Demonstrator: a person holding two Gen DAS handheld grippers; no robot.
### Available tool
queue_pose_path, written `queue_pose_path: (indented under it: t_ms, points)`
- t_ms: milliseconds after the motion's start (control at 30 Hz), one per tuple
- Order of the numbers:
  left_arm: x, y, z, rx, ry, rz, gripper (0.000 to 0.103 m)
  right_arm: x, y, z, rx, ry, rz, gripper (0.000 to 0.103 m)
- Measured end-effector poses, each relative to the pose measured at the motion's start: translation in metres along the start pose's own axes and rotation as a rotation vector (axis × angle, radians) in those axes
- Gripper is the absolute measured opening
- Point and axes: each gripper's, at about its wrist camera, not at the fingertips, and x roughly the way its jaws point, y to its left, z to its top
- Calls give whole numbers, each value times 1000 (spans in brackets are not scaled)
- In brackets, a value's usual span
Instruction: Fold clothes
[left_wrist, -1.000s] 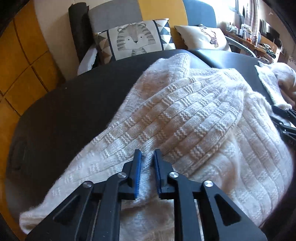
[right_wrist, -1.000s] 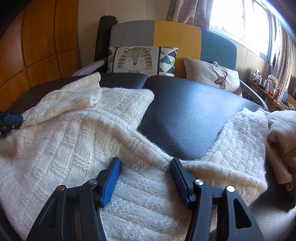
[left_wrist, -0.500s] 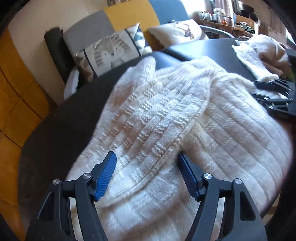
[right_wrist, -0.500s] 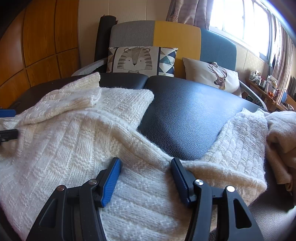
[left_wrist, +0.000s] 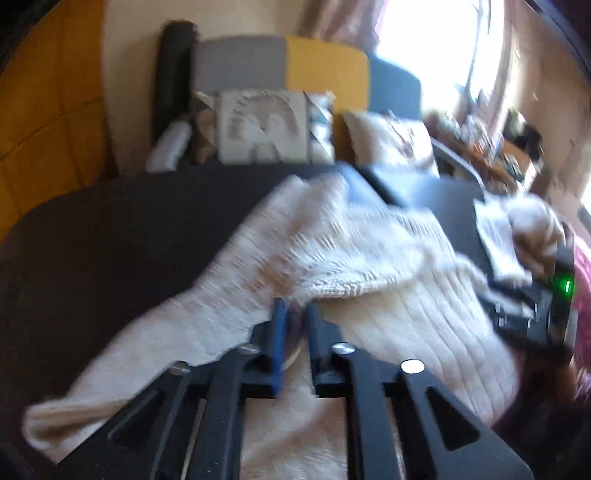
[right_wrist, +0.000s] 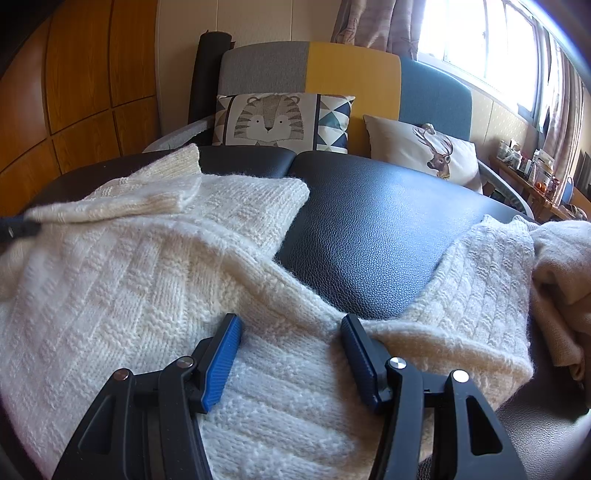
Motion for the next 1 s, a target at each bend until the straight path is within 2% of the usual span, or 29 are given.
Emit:
queue_pose_path:
  t_ms: [133,267,400,533,633,733,800,900,967,1000]
  points:
    - [-24,40,10,-92,-95,98,7,0,0,0,-1,1,-1,57]
    - [-39,91,7,-226,-133,218,7,0,-1,0,-1,1,-1,57]
    - [-53,148,-13,-397,-120,321,7,0,0,1,-1,1,-2,57]
    - [-55,188,-42,-513,-81,372,7,0,0,1,-1,2,-2,57]
    - [-55,210,-61,-579,-28,362,8,0,0,1,-1,3,-4,57]
    - [-52,231,-82,-684,43,334,25,0,0,1,-2,4,-5,57]
    - [-53,240,-98,-777,64,298,26,0,0,2,-3,4,-6,57]
    - [-66,240,-110,-866,13,222,26,0,0,2,-4,5,-7,57]
    - [-76,225,-105,-821,-48,161,26,0,0,2,-4,5,-8,57]
    - [-80,211,-97,-757,-61,130,26,0,0,2,-4,6,-9,57]
